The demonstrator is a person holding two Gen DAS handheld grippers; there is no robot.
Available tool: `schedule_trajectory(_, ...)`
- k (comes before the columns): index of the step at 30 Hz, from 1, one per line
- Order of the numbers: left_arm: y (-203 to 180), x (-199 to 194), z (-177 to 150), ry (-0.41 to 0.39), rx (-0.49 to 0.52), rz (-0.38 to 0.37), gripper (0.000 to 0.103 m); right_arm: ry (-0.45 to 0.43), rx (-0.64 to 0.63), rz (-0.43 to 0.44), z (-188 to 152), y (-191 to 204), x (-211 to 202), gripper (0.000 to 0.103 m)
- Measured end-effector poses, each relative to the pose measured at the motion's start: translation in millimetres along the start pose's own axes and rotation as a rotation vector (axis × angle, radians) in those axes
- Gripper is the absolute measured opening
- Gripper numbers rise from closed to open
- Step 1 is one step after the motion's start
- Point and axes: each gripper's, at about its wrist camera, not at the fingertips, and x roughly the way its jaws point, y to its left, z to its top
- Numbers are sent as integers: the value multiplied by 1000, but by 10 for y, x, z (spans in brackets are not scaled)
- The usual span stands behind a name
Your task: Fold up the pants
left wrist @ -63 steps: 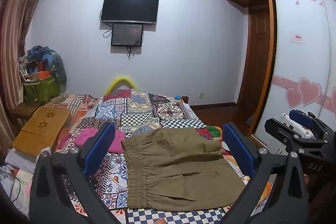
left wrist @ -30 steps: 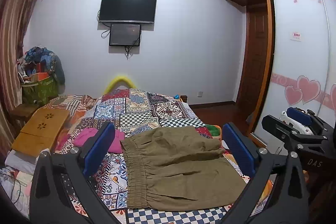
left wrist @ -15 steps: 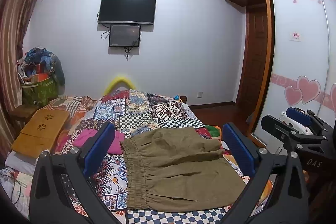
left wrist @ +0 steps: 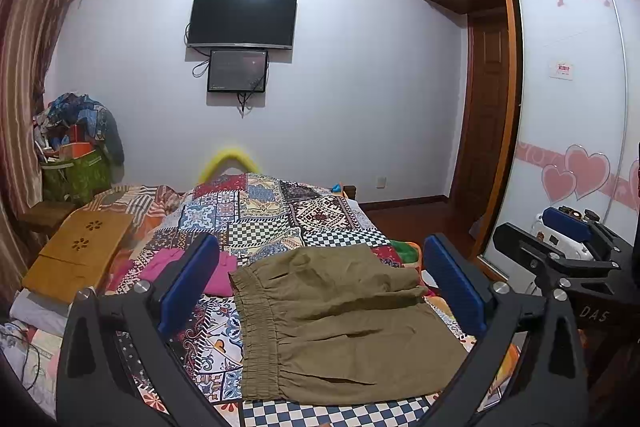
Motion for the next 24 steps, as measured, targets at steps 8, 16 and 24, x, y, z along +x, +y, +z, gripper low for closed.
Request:
schedule_trajectory(8,1,3,1,-1,-2,0,103,0,1,0,7,5,-15,103)
schedule_trajectory(16,-35,14,10,1,1,-3,103,2,1,0,11,-6,-11,103)
schedule_trajectory(24,-46,28,0,1,4,-3,103,5,3,-2,5,-5,-5,103)
